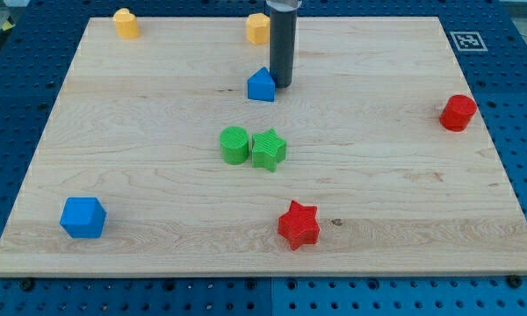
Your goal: Move the blue triangle above to the green star
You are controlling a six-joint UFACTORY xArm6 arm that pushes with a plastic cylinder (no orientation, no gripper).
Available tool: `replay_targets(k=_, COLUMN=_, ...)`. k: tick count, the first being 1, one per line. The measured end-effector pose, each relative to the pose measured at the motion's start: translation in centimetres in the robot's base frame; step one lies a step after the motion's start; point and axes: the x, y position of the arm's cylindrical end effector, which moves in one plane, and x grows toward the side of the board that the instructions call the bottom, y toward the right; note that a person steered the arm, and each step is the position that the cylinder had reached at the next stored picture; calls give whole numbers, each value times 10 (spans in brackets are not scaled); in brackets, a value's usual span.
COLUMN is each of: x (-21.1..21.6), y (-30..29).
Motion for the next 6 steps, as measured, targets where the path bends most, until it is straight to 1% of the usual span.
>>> replay_targets(k=1, x=-35, y=-8)
replay_targets(k=2, x=-24, y=-25)
replay_targets(k=3, x=5, y=-23)
replay_targets(k=4, x=10, y=-22)
replay_targets(k=6, x=36, y=-23)
